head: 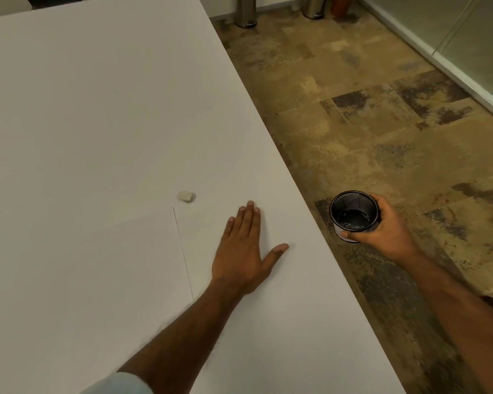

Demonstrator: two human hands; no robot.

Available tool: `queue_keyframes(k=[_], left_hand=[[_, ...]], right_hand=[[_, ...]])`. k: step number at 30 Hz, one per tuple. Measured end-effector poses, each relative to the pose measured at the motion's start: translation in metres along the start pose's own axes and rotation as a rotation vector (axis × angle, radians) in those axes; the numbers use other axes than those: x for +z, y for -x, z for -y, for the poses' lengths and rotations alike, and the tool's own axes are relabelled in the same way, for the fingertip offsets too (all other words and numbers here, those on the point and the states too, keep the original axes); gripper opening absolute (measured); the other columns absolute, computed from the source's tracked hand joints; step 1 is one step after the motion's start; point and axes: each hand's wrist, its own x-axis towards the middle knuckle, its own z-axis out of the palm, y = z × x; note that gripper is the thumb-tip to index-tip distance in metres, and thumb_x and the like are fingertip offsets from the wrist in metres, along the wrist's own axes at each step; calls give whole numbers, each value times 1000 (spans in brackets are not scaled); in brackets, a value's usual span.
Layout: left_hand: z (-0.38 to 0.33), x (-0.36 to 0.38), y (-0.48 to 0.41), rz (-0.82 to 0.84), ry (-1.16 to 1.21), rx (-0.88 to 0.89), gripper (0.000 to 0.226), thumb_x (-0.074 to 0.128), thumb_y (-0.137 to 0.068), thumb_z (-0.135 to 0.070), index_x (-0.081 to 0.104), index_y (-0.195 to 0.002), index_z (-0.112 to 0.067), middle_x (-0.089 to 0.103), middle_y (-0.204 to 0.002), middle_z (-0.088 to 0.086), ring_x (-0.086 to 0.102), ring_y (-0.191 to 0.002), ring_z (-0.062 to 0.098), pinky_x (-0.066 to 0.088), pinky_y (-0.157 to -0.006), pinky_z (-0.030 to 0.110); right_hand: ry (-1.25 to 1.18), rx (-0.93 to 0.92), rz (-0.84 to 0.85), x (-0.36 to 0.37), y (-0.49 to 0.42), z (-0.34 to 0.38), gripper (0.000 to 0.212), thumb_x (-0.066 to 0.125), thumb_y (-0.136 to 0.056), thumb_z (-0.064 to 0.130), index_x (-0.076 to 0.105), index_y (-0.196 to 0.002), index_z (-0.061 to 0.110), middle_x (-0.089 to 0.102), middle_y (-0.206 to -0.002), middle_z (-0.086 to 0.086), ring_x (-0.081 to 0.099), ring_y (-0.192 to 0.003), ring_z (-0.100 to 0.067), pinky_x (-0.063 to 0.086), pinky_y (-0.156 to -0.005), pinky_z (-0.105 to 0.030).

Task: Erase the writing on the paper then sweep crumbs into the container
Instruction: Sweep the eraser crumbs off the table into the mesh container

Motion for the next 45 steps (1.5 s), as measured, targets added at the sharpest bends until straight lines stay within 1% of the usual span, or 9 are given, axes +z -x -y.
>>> queue_keyframes(k=[4,8,15,19,24,27,37,41,45], left_hand=[[13,-9,10,-214,174,-155,99,12,-87,-80,5,-160,-13,-1,-166,-2,-3,-153,11,-7,-122,24],[38,-10,2,-117,-33,-339,111,3,-81,-86,-4,-159,-7,-9,-167,9,-10,-154,20,-6,-124,39],[-9,7,-11,0,-72,-54,104,-6,-81,-83,-16,-157,-12,-24,-164,4,-24,-150,17,-11,-123,37],[-30,9,-12,-7,36,108,97,3,-87,-79,-7,-159,-14,-16,-165,-1,-16,-152,12,-10,-123,30],[13,-11,-6,-264,168,-166,98,16,-89,-76,10,-160,-9,3,-167,3,0,-154,14,-5,-123,27],[37,-10,2,-119,15,-322,109,7,-84,-84,-1,-159,-5,-6,-168,10,-8,-154,21,-4,-125,39],[-74,35,-24,10,-65,-22,104,-8,-83,-79,-12,-157,-7,-21,-164,13,-23,-151,24,-11,-123,42],[-93,33,-36,-1,60,120,91,9,-94,-72,-5,-159,-10,-14,-166,8,-17,-152,18,-6,-124,38],[-61,8,-26,-150,236,77,86,15,-94,-65,7,-159,-10,0,-167,4,-3,-153,14,-10,-121,24]], right_hand=[[-1,33,-1,3,1,-12,89,93,-54,15,45,-128,27,57,-124,6,56,-115,-15,49,-94,-33],[25,33,19,7,-2,-16,87,93,-55,14,46,-128,21,58,-122,6,56,-113,-13,49,-91,-29],[47,27,10,20,-4,-21,88,93,-54,13,47,-129,19,57,-120,7,56,-111,-12,49,-92,-32],[41,40,22,24,-2,-22,89,94,-53,17,47,-128,23,58,-120,9,56,-111,-11,49,-93,-33],[43,34,26,26,-4,-20,87,93,-53,17,48,-128,22,58,-118,12,56,-110,-7,49,-92,-30],[31,35,31,28,-6,-21,88,94,-52,17,49,-127,22,57,-117,17,57,-110,-6,50,-94,-34],[-7,27,51,30,-4,-21,85,92,-53,21,48,-124,29,58,-120,13,56,-113,-2,49,-96,-33],[-44,17,73,36,-2,-18,84,87,-53,33,47,-127,25,59,-123,6,57,-114,-7,49,-95,-28],[-61,32,46,40,-1,-17,84,92,-54,17,48,-125,26,59,-120,11,56,-110,2,47,-89,-15]])
